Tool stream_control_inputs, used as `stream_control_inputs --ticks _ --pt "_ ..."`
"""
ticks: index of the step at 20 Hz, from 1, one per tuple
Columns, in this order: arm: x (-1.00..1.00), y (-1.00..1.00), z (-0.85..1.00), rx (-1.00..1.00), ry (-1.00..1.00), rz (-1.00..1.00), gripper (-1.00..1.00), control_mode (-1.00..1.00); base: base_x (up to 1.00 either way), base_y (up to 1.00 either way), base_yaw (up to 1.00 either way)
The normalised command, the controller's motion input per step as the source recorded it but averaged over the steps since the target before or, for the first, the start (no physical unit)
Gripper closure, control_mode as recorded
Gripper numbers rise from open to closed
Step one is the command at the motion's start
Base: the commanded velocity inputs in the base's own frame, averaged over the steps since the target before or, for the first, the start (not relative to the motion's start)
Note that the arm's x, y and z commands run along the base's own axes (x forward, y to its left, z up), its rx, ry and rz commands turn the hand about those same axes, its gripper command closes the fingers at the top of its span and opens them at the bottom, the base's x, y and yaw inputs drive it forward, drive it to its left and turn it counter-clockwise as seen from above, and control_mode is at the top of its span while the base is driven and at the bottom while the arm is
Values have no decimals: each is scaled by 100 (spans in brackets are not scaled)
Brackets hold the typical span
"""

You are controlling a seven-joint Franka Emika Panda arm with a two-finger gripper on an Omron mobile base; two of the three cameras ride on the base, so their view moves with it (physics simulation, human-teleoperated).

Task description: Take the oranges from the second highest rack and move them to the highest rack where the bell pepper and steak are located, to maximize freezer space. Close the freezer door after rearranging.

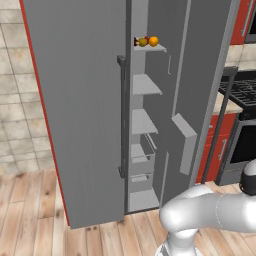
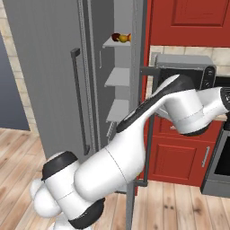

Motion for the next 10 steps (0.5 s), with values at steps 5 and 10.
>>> stream_control_inputs --ticks 5,10 --pt "19 0 -27 7 -14 0 100 -100 0 0 0" --pt "19 0 -18 13 -14 0 100 -100 0 0 0"
